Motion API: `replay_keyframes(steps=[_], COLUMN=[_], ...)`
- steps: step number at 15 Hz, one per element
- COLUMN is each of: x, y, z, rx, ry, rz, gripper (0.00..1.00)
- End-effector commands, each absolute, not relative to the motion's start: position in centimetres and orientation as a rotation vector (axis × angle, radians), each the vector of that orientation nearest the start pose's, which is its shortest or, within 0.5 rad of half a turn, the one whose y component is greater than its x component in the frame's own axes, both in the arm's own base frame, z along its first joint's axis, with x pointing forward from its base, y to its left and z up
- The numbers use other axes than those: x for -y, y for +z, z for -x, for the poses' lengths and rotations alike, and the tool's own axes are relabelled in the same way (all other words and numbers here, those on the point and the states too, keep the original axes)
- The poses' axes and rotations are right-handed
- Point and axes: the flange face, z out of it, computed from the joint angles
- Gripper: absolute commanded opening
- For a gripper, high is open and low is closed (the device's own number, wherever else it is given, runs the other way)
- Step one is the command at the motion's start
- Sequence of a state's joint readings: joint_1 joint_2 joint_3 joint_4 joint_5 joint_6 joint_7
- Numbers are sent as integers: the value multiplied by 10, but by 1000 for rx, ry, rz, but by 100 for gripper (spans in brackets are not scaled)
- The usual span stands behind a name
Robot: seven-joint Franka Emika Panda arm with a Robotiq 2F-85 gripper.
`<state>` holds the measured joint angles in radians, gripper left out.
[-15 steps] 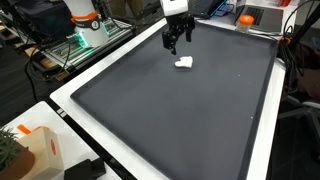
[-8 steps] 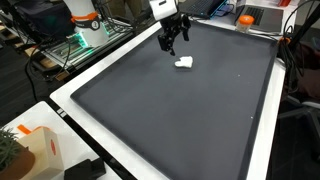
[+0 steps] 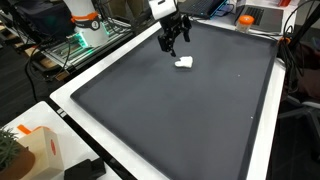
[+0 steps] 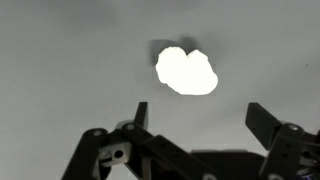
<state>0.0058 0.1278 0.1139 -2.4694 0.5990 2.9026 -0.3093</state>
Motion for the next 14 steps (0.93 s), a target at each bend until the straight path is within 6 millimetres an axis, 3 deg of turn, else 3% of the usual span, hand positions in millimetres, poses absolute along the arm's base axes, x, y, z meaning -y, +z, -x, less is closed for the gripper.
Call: replay_keyframes(steps=[1, 9, 14], x=[-29, -50, -55], y=[261, 267, 267], z=[-494, -484, -485], rx=[-183, -51, -56], ry=[-517, -710, -702], rz=[2900, 2865, 2845], gripper=[100, 100, 100])
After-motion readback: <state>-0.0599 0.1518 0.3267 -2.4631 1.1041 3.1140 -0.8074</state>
